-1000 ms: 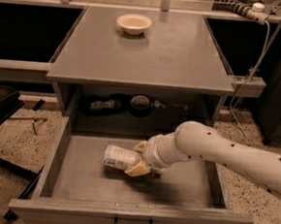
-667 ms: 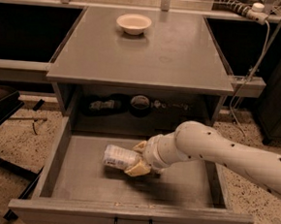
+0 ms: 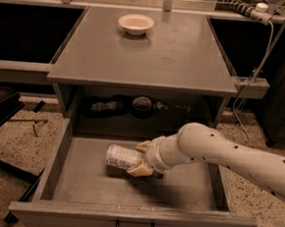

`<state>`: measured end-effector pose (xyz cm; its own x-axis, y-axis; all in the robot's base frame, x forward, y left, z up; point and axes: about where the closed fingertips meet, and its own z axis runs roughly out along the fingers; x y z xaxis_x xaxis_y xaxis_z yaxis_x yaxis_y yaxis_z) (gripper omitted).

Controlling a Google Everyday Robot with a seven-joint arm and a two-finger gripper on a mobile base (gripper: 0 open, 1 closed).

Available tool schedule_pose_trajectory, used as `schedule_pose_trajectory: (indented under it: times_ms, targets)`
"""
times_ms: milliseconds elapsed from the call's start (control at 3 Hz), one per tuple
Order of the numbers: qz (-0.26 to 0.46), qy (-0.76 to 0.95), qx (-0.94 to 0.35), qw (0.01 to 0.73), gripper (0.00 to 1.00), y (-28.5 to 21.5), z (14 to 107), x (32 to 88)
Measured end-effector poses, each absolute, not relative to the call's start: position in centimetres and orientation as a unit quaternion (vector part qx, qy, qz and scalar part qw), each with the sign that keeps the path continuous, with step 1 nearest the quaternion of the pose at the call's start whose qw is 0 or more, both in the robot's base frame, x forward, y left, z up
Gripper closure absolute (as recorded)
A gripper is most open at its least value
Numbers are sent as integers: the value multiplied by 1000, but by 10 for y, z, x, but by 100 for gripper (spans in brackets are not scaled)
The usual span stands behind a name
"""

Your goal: Place blue plastic bottle into top drawer

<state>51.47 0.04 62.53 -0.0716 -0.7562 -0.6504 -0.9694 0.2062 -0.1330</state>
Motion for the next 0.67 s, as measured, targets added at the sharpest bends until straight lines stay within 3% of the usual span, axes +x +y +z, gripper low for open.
schedule_pose_trajectory:
  times_ms: [333, 667]
  targets:
    - [171, 712, -606, 311, 0, 0, 625, 515]
    - [171, 712, -606, 311, 0, 0, 625, 515]
